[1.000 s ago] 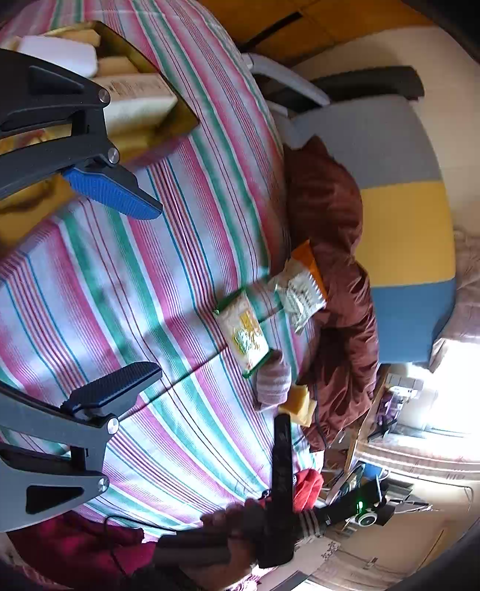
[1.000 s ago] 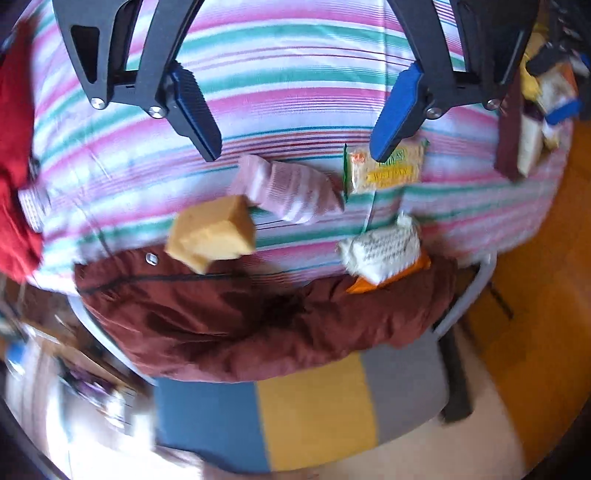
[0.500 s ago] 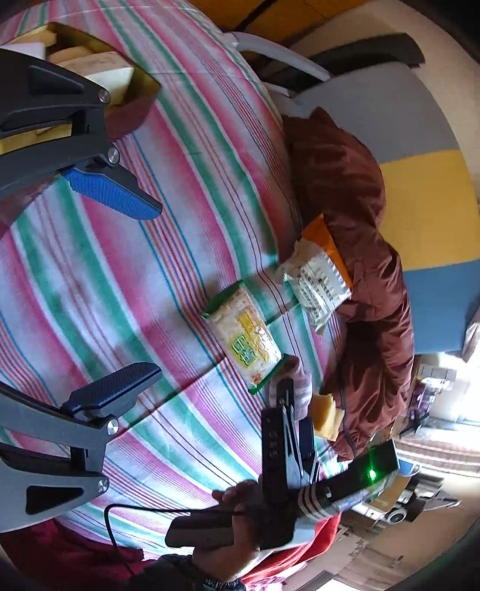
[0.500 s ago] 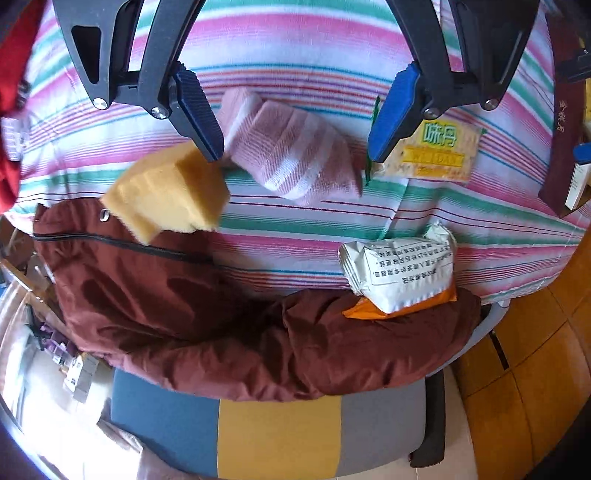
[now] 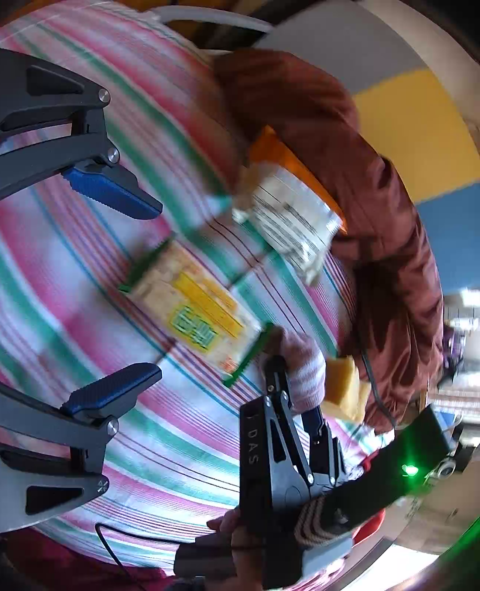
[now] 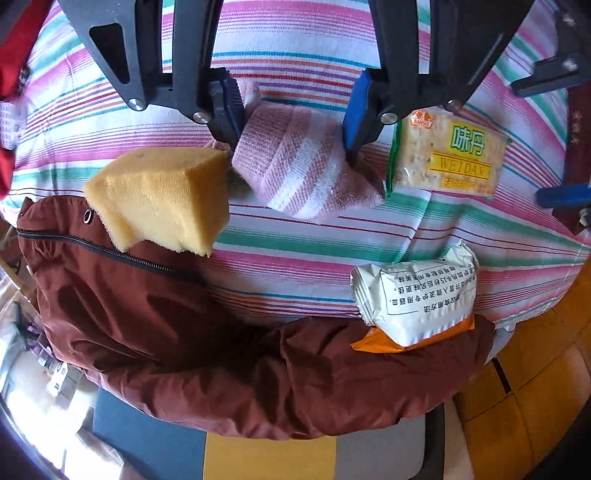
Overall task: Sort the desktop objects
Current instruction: 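Grasp the WEIDAN cracker packet with the left tool while the right tool grasps the pink sock, then carry the cracker packet and pink striped sock over the gold tray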
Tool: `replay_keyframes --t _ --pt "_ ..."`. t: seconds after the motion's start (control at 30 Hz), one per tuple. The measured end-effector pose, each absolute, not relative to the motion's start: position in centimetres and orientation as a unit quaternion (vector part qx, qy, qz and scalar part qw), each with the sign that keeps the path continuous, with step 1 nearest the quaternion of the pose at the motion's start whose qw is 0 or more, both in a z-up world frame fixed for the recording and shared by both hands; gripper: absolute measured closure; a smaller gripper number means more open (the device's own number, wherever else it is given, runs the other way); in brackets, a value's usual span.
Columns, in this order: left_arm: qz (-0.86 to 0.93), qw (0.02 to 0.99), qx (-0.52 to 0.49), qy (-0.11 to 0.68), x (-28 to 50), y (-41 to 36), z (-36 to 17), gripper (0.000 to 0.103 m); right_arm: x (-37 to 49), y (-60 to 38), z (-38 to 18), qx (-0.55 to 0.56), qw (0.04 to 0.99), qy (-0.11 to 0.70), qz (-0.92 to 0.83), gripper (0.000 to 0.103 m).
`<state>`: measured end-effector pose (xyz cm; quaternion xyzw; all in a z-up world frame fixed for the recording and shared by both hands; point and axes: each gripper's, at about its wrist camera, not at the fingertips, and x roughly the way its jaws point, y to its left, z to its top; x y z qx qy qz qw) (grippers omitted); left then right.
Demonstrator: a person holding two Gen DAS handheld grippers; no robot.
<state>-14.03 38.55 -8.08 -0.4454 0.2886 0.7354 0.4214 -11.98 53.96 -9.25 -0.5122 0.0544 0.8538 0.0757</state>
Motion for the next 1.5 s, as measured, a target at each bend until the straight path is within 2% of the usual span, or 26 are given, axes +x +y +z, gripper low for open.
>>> replay_keyframes --t 0.33,0.43,0.57,0.63,0.67,0.7,0.9,1.2,1.5 --pt "0.698 0.452 -0.447 0.33 -16.4 41.7 -11.2 0.021 -11.7 54.5 -8.0 -0.506 0.057 0.085 0.857 0.055" --pt "0.692 0.461 -0.47 0.296 -17.7 41.8 -11.7 0.02 -11.7 54.6 -7.7 -0.502 0.054 0.089 0.859 0.055" --pt "0.7 0.457 -0.483 0.261 -18.3 41.5 -11.8 0.029 -11.8 53.9 -7.6 -0.5 0.051 0.082 0.861 0.055" --pt "0.71 0.449 -0.482 0.25 -18.2 41.2 -11.5 0.041 -12.0 53.6 -7.7 -0.501 0.051 0.076 0.861 0.055" --pt "0.716 0.445 -0.478 0.246 -18.1 41.1 -11.2 0.051 -12.0 53.5 -7.9 -0.501 0.052 0.072 0.861 0.055" --pt "0.72 0.441 -0.477 0.244 -17.9 41.0 -11.0 0.052 -12.0 53.4 -7.9 -0.5 0.053 0.068 0.861 0.055" --pt "0.759 0.405 -0.46 0.221 -15.7 38.5 -8.3 0.052 -11.6 52.8 -7.8 -0.497 0.051 0.062 0.864 0.055" --pt "0.834 0.334 -0.405 0.172 -11.7 31.5 -1.2 0.052 -10.8 48.8 -7.2 -0.49 0.01 0.034 0.871 0.055" --pt "0.875 0.273 -0.376 0.136 -9.0 23.1 1.8 0.052 -9.5 43.6 -5.5 -0.485 -0.027 0.022 0.874 0.055"
